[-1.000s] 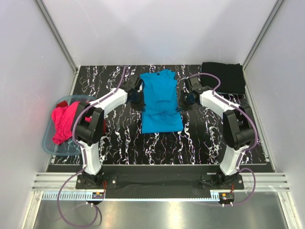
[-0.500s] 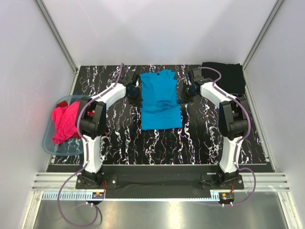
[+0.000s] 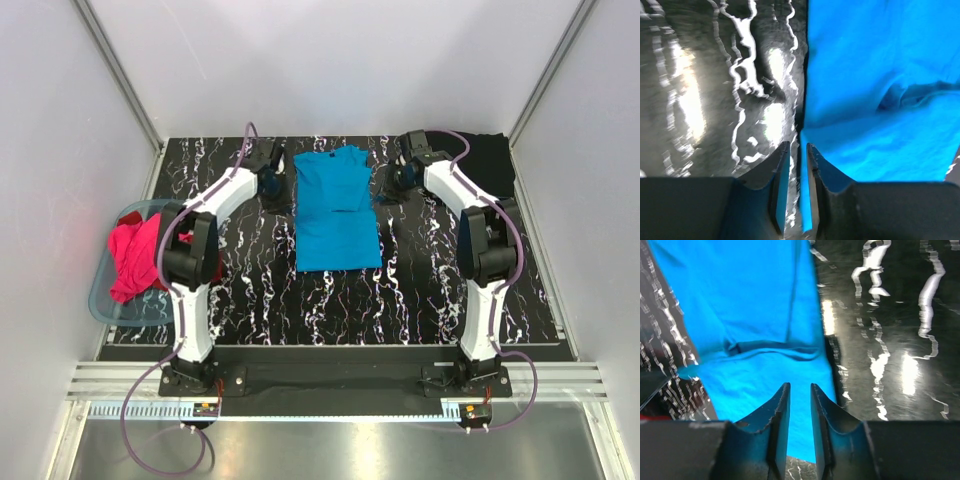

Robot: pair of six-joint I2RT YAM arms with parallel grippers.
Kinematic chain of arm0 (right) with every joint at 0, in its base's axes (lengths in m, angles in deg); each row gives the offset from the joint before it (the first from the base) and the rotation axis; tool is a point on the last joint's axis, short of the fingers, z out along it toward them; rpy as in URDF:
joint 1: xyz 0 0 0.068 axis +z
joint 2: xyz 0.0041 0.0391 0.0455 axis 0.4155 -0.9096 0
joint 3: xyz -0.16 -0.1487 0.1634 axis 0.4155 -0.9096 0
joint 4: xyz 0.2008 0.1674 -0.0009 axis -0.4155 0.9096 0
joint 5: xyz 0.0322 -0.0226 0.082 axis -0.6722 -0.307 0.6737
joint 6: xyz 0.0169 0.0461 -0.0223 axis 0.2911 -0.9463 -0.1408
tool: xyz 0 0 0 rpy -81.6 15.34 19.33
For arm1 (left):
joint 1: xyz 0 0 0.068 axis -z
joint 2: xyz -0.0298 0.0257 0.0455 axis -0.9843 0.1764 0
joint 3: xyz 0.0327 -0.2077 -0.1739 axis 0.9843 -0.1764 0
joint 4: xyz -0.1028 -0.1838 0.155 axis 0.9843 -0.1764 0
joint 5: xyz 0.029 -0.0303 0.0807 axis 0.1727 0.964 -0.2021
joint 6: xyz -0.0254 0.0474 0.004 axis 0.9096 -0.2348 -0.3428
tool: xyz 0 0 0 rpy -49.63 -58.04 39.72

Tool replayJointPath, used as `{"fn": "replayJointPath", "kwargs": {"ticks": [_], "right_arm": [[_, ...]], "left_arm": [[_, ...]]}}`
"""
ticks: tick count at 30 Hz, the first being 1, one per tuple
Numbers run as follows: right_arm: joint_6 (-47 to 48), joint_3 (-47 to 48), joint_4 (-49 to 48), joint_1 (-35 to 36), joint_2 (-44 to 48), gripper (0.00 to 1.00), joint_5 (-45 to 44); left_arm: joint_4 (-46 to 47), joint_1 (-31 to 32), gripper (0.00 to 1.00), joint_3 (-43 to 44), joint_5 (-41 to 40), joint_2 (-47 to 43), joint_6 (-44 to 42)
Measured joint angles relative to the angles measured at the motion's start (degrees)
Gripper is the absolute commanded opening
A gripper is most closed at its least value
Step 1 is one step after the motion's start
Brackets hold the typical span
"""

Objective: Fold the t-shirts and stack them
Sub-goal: Fold the tshirt

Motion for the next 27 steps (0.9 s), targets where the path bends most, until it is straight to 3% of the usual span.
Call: {"fn": "replayJointPath", "kwargs": {"ticks": [9,16,20,24,27], "right_arm": [[-0.57,-2.84,0.59,-0.20,1.29,0.23,0.68],[0.20,-2.78,-1.14,0.33,0.98,0.29,2.14],[1.68,3.82,-2.71,-0.48,-2.64,0.34,2.32],[2.91,10.86,-5.31,-2.23,-7.21,0.41,3.58],[3.37,16.61,-6.64,-3.65,-11.82,0.42,4.31]], "left_arm": [[0.24,7.76,0.23,-4.04,-4.17,-7.41,-2.56],[-0.59,6.54,0.22,1.73,-4.35,2.99,-2.99],[-2.80,4.44,0.25,5.84,-3.93,7.13,-3.37],[-5.33,3.34,0.27,6.23,-3.28,2.29,-4.44],[-5.22,3.74,0.28,5.46,-1.46,-6.69,-5.68]]}}
